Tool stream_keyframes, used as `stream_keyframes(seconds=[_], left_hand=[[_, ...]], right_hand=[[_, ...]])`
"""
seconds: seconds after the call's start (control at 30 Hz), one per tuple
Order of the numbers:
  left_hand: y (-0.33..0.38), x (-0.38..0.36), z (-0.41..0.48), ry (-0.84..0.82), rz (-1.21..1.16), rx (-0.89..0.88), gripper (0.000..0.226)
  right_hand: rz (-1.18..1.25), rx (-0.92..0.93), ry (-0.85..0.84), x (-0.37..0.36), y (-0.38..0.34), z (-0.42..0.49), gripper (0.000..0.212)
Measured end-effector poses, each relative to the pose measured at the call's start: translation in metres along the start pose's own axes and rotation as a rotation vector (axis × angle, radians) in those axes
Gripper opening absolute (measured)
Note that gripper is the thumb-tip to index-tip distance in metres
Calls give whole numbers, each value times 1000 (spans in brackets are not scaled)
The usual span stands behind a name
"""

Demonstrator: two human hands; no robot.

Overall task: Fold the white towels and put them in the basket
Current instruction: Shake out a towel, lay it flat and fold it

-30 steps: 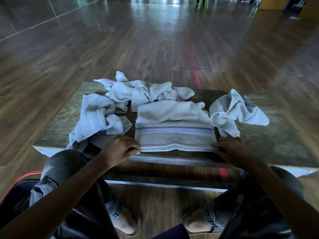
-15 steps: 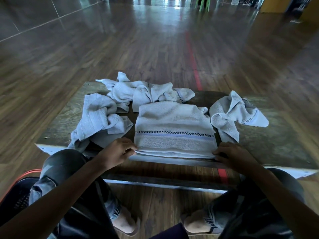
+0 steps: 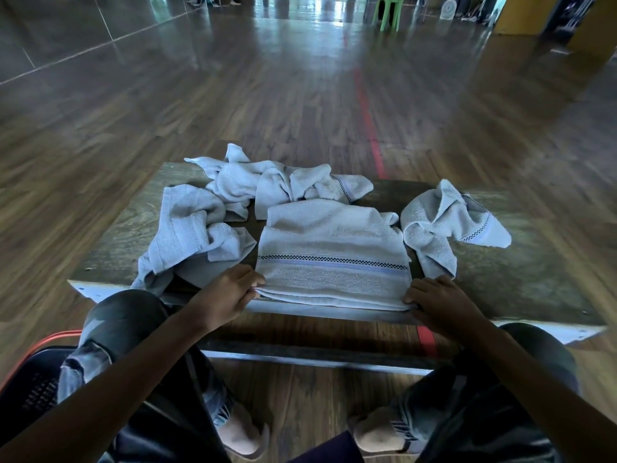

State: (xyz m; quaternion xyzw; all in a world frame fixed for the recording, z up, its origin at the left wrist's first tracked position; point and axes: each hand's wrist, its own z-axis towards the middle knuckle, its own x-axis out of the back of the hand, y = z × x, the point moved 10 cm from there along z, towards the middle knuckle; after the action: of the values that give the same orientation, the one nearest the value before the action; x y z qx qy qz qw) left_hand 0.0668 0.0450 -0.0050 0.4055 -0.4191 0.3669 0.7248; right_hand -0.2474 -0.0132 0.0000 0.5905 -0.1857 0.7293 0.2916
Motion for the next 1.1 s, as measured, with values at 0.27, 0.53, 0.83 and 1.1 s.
stream_keyframes(seconds=[0.27,0.53,0.83,1.1], left_hand=[[13,19,4,25,158,-73,26],[6,69,48,112,127,-21,22],[-4,182,136,139,35,-3,40],[25,280,189,179,56,-8,11]], right_hand=[[207,-148,28,9,18,3,12],[425,-335,79,54,59,30,11],[434,-252,200,193,84,99,7],[334,-303,108,283,110,138,11]])
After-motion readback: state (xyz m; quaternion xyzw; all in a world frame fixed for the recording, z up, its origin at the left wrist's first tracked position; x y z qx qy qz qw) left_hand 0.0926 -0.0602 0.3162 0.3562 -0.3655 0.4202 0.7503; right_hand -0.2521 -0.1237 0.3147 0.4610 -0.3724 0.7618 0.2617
